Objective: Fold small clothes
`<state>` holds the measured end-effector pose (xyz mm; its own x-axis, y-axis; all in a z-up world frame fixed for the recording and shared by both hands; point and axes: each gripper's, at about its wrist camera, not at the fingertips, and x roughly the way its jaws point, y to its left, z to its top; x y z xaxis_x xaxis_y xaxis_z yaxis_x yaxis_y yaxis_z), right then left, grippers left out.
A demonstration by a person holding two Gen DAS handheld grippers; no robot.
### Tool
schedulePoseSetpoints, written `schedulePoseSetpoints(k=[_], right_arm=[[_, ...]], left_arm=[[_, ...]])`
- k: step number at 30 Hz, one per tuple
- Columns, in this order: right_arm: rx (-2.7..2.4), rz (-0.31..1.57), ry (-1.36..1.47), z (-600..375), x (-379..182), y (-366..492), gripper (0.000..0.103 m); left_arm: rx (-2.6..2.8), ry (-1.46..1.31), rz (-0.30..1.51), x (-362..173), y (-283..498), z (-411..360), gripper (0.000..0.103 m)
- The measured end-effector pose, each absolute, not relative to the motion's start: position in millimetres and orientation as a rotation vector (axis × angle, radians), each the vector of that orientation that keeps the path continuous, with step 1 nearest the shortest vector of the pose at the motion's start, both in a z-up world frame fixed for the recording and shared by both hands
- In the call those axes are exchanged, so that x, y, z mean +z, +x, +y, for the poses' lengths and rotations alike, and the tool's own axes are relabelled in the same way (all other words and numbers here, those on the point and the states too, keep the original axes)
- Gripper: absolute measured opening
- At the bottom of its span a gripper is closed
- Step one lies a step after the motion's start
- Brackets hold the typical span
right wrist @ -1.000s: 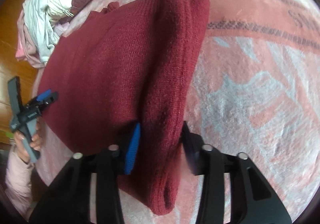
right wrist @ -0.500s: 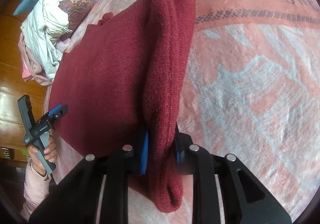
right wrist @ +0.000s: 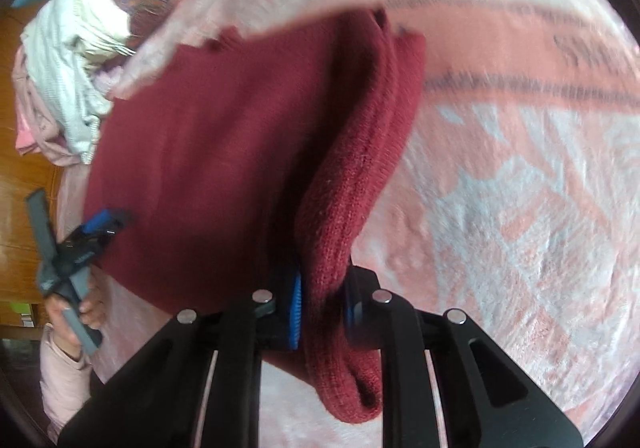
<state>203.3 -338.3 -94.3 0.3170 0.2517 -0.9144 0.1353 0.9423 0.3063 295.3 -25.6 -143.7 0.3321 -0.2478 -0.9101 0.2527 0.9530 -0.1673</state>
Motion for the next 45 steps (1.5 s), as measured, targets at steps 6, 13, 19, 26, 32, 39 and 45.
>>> schedulePoseSetpoints(k=[6,13,19,26,32,39,45], right_arm=[[0.156,1.199,0.231,-275,-56,215,0.014],[0.278,1.218,0.104,-183,-73,234,0.014],[0.290,1.269,0.050,-148,-114,242,0.014],[0.341,1.273,0.076,-144,-125,241,0.036],[0.480,1.243,0.249,-159,-97,228,0.042],[0.358,1.189,0.365,-226,-72,219,0.042],[0.288,1.207,0.421,-267,-91,216,0.041]], left_arm=[[-0.370,-0.116,1.223,-141,304,-11,0.099],[-0.421,-0.227,1.238,-141,310,3,0.099],[-0.440,-0.237,1.233,-141,310,2,0.099],[-0.428,-0.249,1.230,-140,311,2,0.099],[-0.431,-0.312,1.227,-134,310,7,0.099],[-0.521,-0.365,1.235,-123,302,-12,0.099],[-0.569,-0.320,1.240,-120,300,-54,0.099]])
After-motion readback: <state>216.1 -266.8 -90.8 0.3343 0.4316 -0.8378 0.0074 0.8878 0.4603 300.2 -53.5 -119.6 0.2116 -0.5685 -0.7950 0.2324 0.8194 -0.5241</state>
